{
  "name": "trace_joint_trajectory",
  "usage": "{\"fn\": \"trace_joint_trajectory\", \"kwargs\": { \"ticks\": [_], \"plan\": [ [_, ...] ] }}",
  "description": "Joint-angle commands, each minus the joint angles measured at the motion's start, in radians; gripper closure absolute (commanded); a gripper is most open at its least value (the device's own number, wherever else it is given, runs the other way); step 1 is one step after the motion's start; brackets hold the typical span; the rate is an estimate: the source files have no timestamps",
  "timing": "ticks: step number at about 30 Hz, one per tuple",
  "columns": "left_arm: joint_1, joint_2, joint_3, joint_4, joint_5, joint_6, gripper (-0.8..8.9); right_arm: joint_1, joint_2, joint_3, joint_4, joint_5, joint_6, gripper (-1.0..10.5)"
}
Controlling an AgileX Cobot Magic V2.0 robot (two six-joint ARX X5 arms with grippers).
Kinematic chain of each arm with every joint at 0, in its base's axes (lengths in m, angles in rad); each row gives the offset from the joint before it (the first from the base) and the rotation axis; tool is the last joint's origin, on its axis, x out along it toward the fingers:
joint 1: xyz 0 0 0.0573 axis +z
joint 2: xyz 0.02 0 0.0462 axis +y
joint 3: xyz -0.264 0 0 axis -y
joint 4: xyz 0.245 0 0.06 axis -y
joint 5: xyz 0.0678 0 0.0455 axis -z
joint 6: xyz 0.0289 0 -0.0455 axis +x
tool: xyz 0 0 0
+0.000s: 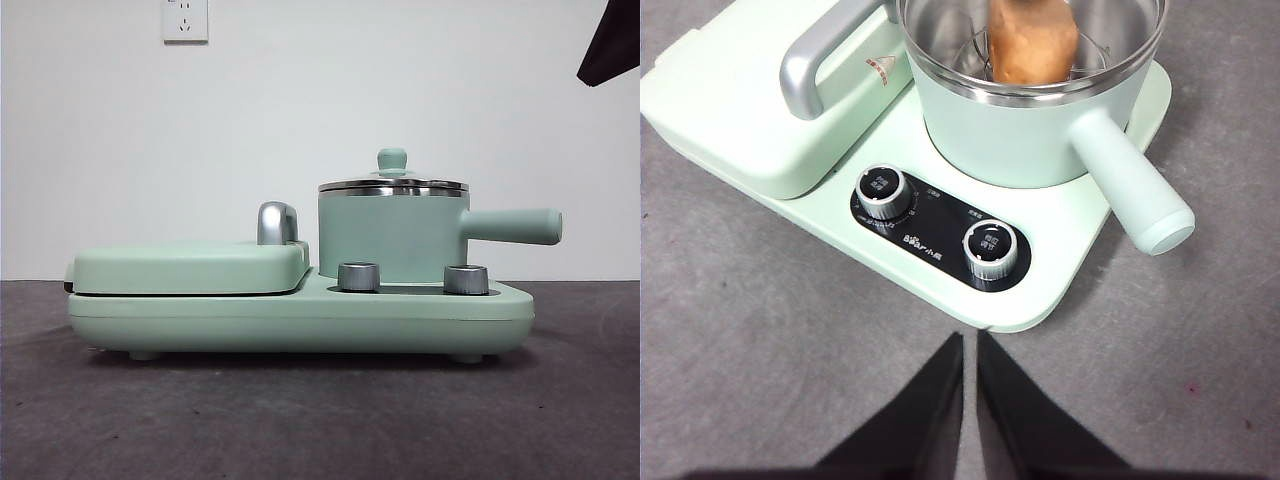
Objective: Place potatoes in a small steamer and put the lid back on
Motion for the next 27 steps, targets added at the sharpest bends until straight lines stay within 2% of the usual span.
{"fn": "trace_joint_trajectory", "kwargs": {
  "ticks": [1,4,7,10,17,21,27],
  "plan": [
    [0.000,0.001,0.002,0.011,-0.003,0.005,8.08,-0.016,-0.032,-0.008,0.038,0.034,-0.132,9.3],
    [0.000,0.001,0.002,0.011,-0.003,0.005,8.07,-0.077,-0.145,-0.132,0.236,0.032,-0.189,9.3],
    [0.000,0.001,0.002,0.010,-0.003,0.005,8.07,-0.165,-0.303,-0.348,0.500,0.034,-0.188,9.3],
    [0.000,0.001,0.002,0.010,-0.003,0.005,8.07,-0.256,-0.458,-0.548,0.651,0.035,-0.188,9.3],
    [0.000,0.001,0.002,0.010,-0.003,0.005,8.07,-0.372,-0.728,-0.783,0.634,0.055,-0.168,9.3],
    [0.000,0.001,0.002,0.010,-0.003,0.005,8.08,-0.394,-0.795,-0.827,0.609,0.056,-0.159,9.3],
    [0.000,0.001,0.002,0.011,-0.003,0.005,8.07,-0.398,-0.791,-0.826,0.606,0.050,-0.146,9.3]
  ]
}}
